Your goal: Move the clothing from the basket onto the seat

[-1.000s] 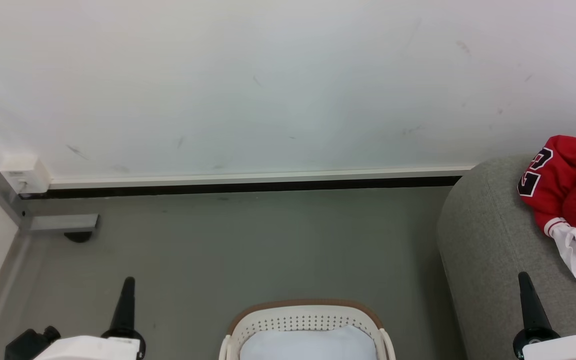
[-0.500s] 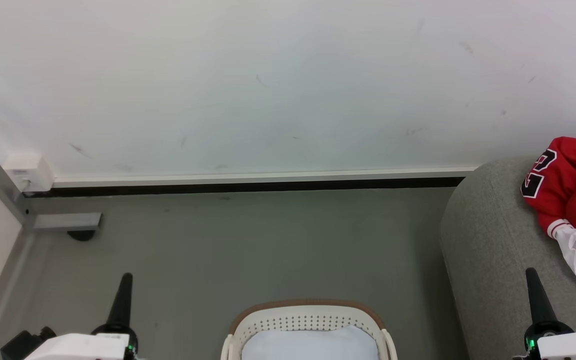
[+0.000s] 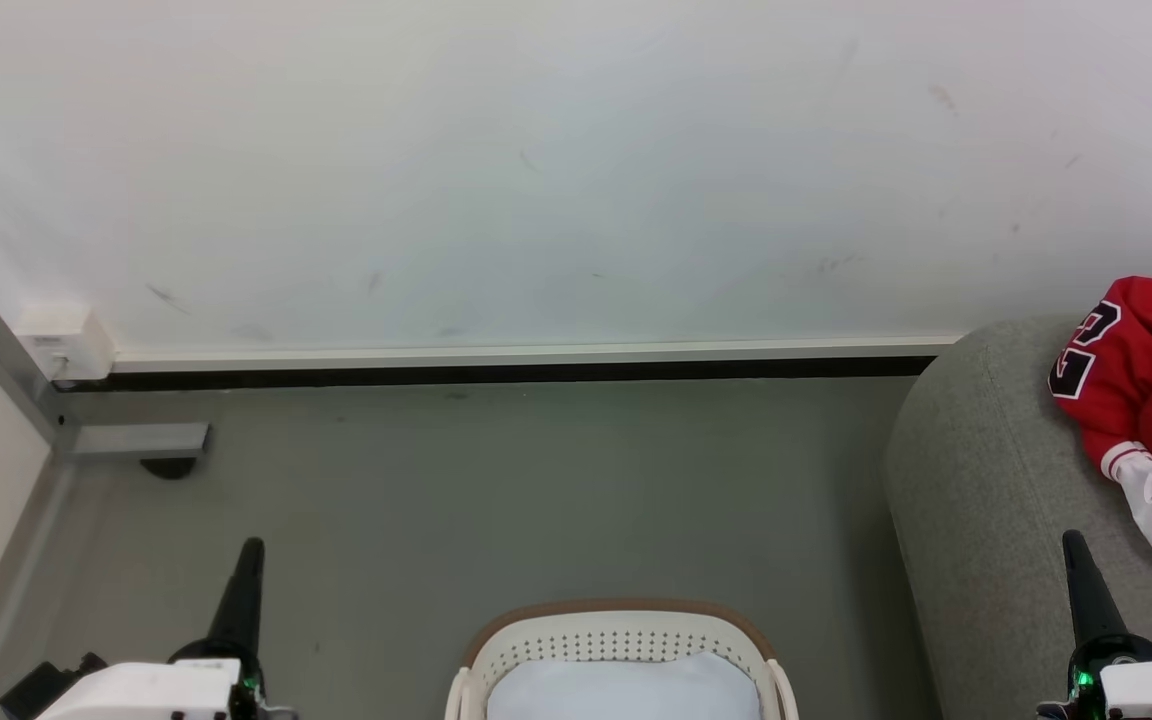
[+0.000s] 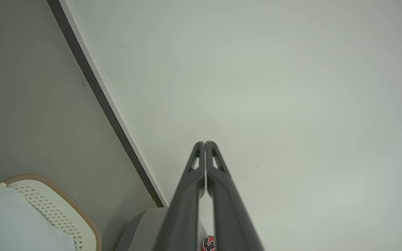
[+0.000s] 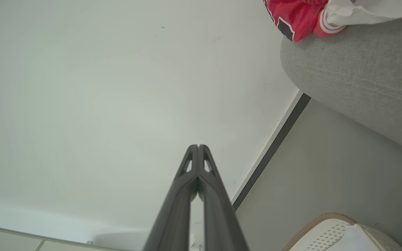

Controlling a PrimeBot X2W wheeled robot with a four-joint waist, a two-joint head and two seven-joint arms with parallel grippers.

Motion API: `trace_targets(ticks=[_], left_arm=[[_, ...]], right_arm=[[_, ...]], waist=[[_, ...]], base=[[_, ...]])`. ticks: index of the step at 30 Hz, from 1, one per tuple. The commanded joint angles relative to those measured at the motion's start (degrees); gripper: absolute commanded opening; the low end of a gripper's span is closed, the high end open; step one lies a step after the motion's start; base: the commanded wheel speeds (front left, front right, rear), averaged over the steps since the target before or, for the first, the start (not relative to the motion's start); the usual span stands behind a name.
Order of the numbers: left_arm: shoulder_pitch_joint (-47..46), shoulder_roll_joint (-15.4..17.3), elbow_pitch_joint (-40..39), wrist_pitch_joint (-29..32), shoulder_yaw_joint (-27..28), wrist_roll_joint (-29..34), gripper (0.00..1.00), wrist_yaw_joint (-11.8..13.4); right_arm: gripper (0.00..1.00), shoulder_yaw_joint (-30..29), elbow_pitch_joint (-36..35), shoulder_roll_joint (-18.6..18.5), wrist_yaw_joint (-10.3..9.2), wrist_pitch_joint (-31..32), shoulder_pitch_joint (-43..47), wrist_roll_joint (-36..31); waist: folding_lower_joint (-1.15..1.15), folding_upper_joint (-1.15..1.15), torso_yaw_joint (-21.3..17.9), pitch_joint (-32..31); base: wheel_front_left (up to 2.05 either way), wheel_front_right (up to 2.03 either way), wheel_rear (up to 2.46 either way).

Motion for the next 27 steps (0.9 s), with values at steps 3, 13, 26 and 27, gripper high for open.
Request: trace_targets(ticks=[3, 13, 26, 27], left_arm=[[-1.0, 0.5, -0.7, 0.7, 0.5, -2.4, 0.00, 0.3], [-1.0, 0.5, -1.1, 1.7, 0.8, -6.8, 0.00, 0.5], [-1.2, 0.5, -1.6, 3.1, 1.2, -11.7, 0.00, 0.8], [-1.2, 0.5, -1.6, 3.1, 1.2, -11.9, 0.00, 0.8]], right_arm=[[0.00, 0.2, -0.7, -0.9, -0.09, 0.1, -1.1, 2.7], [0.00, 0.9, -0.9, -1.9, -0.10, 0.1, -1.3, 8.2], [0.00, 2.0, -1.2, -3.3, -0.11, -0.3, -1.4, 14.2], [0.00, 2.1, -1.3, -3.4, -0.11, -0.3, -1.4, 14.7]], waist=[[0.00, 0.00, 0.1, 0.0], [0.00, 0.00, 0.4, 0.0], [0.00, 0.00, 0.8, 0.0], [0.00, 0.00, 0.8, 0.0]], base=[[0.00, 0.00, 0.00], [0.00, 0.00, 0.00], [0.00, 0.00, 0.00], [0.00, 0.00, 0.00]])
